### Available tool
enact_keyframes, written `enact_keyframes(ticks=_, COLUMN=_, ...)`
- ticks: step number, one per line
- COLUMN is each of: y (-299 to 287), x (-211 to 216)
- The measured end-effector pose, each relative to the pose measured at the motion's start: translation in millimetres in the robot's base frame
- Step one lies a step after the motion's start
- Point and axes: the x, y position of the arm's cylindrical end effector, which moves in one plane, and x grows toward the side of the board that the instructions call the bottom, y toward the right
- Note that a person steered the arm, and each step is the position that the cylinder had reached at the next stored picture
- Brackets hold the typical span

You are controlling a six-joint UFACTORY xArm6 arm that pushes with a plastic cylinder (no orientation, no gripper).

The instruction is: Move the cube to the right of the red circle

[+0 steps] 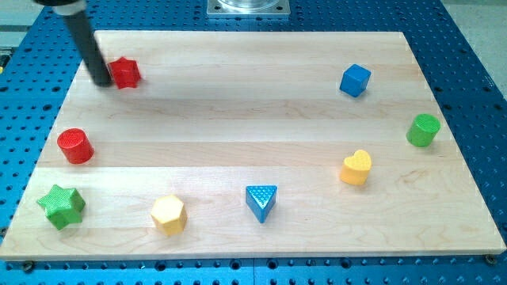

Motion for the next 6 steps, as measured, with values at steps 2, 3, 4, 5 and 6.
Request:
enact_keyframes(ticks=2, y=110, x=65)
enact_keyframes(ticks=3, y=238, x=74)
enact_keyframes(ticks=4, y=347, x=56)
enact_keyframes(ticks=5, y=417, x=38)
enact_keyframes(ticks=6, y=418, x=33)
